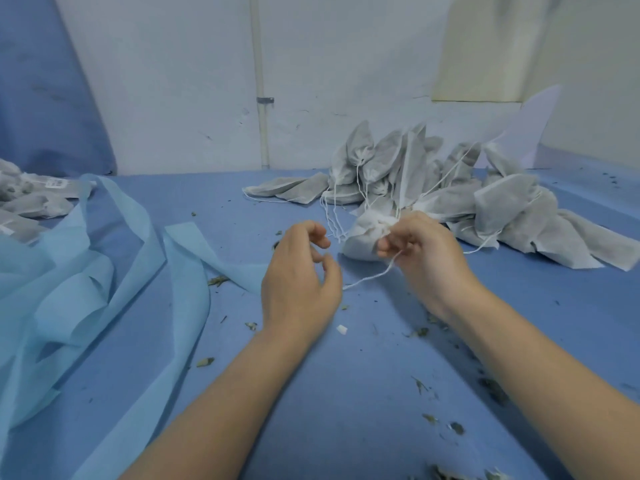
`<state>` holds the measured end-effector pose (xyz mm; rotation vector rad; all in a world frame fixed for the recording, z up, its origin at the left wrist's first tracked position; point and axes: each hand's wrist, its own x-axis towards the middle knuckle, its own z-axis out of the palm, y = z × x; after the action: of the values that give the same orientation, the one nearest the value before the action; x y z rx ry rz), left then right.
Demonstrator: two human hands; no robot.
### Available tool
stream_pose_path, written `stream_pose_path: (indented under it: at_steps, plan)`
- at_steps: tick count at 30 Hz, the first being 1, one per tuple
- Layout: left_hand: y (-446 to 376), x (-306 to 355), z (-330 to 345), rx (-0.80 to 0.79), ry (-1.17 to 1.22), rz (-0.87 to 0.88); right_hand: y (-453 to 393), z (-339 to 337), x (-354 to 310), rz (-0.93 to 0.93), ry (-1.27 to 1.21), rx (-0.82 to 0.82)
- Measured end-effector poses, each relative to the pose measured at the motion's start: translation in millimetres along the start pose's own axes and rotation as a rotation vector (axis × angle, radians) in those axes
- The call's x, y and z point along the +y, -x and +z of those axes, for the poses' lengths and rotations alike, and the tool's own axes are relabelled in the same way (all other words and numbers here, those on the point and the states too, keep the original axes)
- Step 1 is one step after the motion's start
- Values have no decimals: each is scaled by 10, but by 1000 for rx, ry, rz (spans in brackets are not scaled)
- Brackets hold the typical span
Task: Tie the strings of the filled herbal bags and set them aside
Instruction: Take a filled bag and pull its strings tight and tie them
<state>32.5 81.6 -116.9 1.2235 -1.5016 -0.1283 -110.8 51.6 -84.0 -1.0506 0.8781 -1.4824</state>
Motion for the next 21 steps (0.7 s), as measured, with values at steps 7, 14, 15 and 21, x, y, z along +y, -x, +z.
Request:
stream_pose_path:
  at_steps: [7, 14, 15, 21]
  plan:
    - [37, 62, 26, -184, -212, 318, 156, -97, -119, 270, -89, -203]
    - [56, 146, -17, -324, -16, 249, 192, -169, -214, 382, -60, -436]
    - [60, 166, -18, -326, 23, 228, 194, -164, -219, 384, -71, -434]
    - [41, 247, -8, -228, -14, 245, 188, -131, -226, 299, -126, -272]
